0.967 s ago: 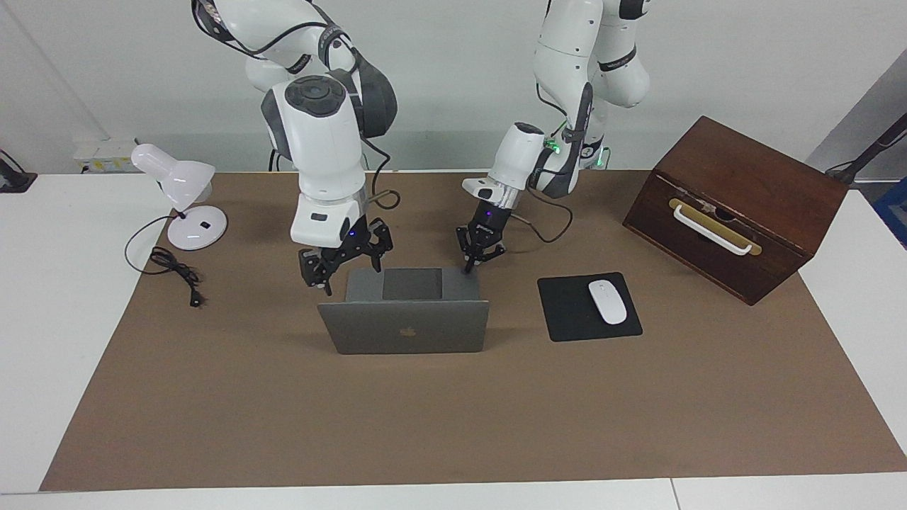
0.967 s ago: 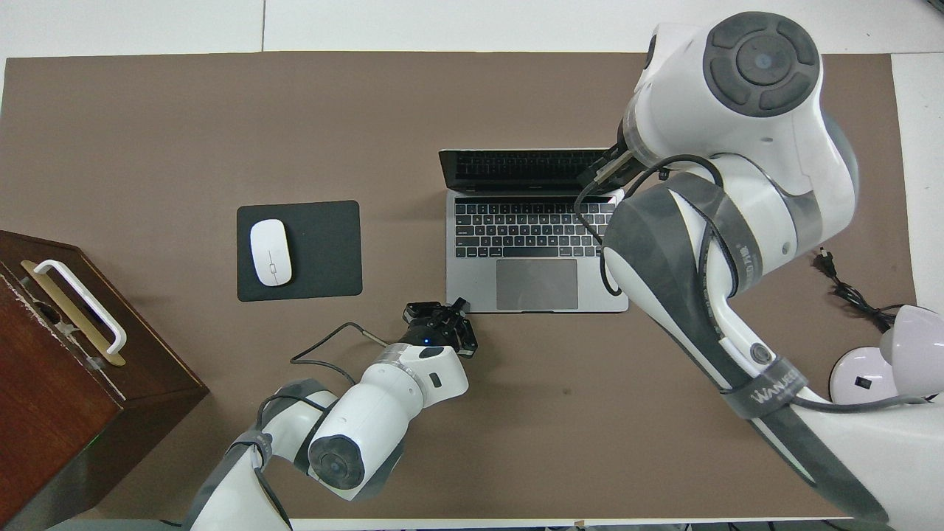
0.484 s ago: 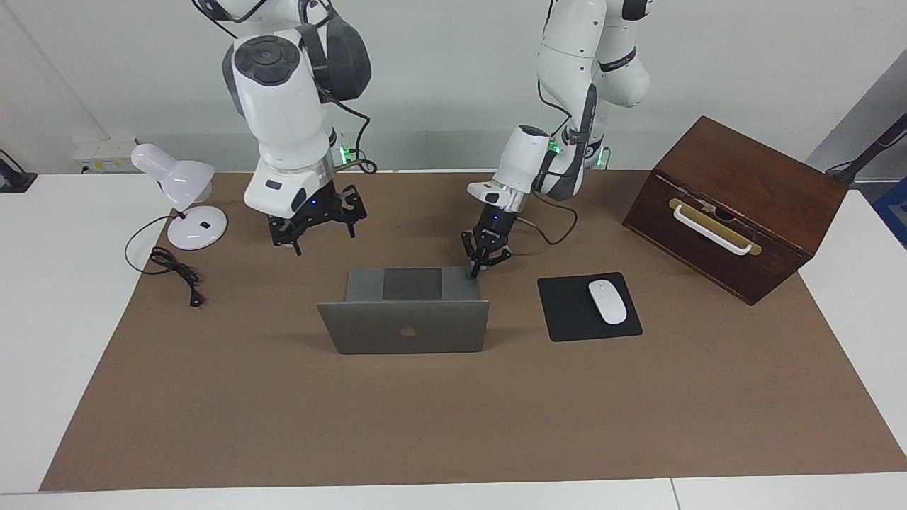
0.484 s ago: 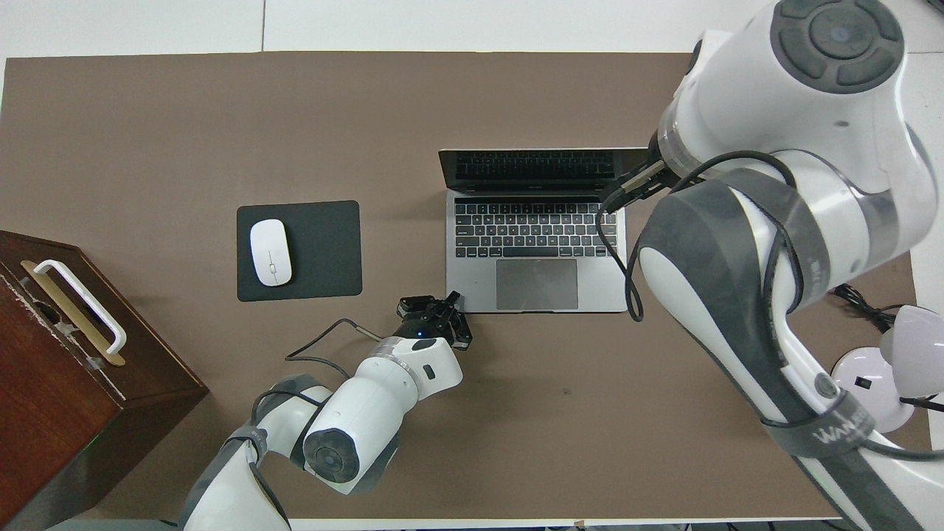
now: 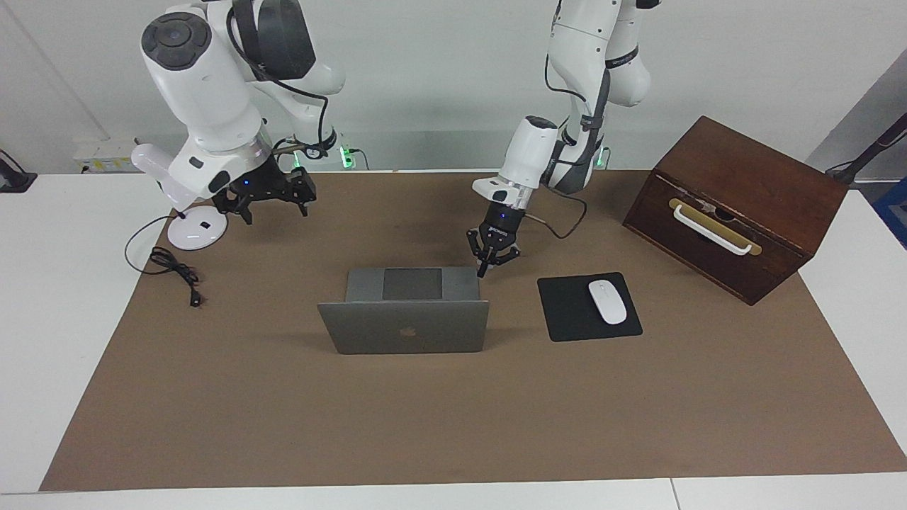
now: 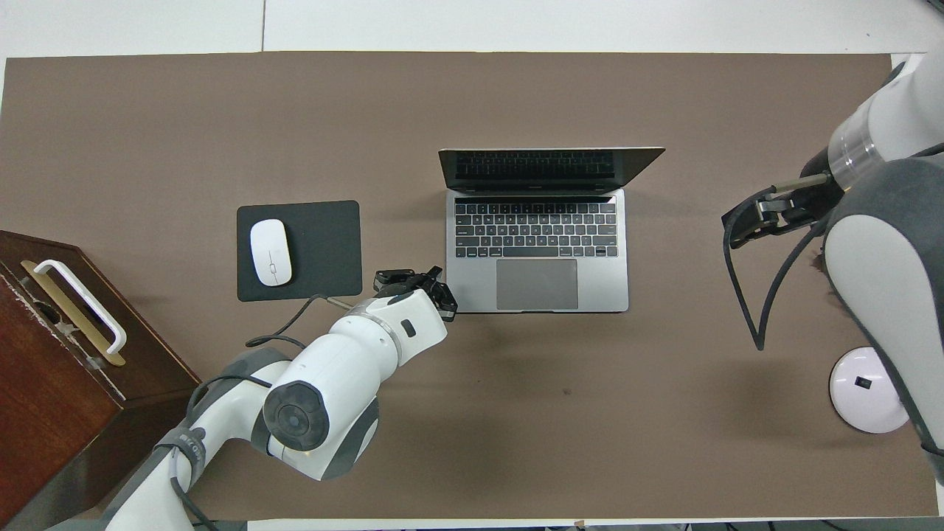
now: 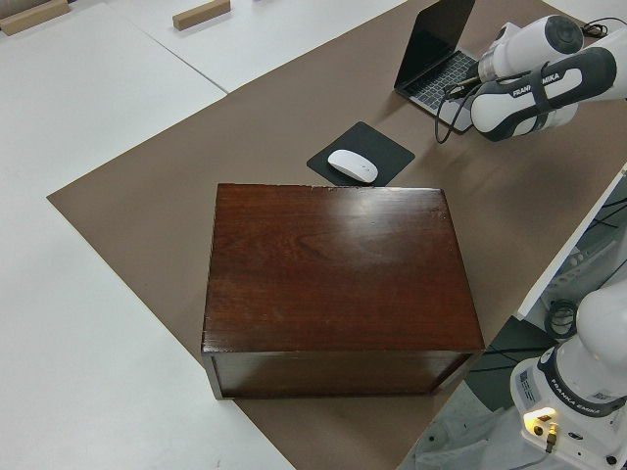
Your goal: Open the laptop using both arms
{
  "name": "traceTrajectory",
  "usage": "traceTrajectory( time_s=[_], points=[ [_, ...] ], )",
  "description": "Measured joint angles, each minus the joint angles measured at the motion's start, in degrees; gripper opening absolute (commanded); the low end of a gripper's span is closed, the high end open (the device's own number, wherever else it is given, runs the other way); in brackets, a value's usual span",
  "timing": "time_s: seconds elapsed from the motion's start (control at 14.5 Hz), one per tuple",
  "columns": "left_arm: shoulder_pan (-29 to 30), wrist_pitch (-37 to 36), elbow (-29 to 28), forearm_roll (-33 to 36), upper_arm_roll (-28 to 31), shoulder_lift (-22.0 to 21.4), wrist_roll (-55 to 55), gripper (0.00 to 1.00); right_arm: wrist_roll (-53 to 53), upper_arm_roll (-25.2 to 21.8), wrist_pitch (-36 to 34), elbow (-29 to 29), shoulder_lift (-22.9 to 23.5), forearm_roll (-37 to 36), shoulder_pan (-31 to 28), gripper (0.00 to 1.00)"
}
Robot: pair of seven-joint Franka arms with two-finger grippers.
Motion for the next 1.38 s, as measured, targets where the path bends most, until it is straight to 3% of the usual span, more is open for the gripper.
traceTrajectory(
  time_s=[0.35,0.41,0.55,0.83,1.38],
  points=[
    [3.6,-20.4,6.3,0.0,0.3,-6.2,0.0,0.00,2.1,-4.7,-1.9,-0.4,-0.8,0.0,3.7,1.00],
    [4.5,-24.0,7.5,0.0,0.3,-7.2,0.0,0.15,2.5,-5.7,-2.6,-0.5,-0.9,0.3,4.6,1.00],
    [6.4,-31.3,10.5,0.1,0.4,-8.8,0.1,1.00,3.5,-7.7,-3.9,-0.7,-1.1,2.2,5.4,1.00],
    [10.9,-41.5,14.7,0.1,0.5,-11.5,0.1,1.00,3.5,-9.3,-4.6,-1.8,-2.5,3.4,5.5,1.00],
    [21.7,-53.9,15.9,0.3,0.7,-16.9,0.3,1.00,3.5,-9.4,-2.4,-3.4,-4.5,3.4,5.7,1.00]
  ],
)
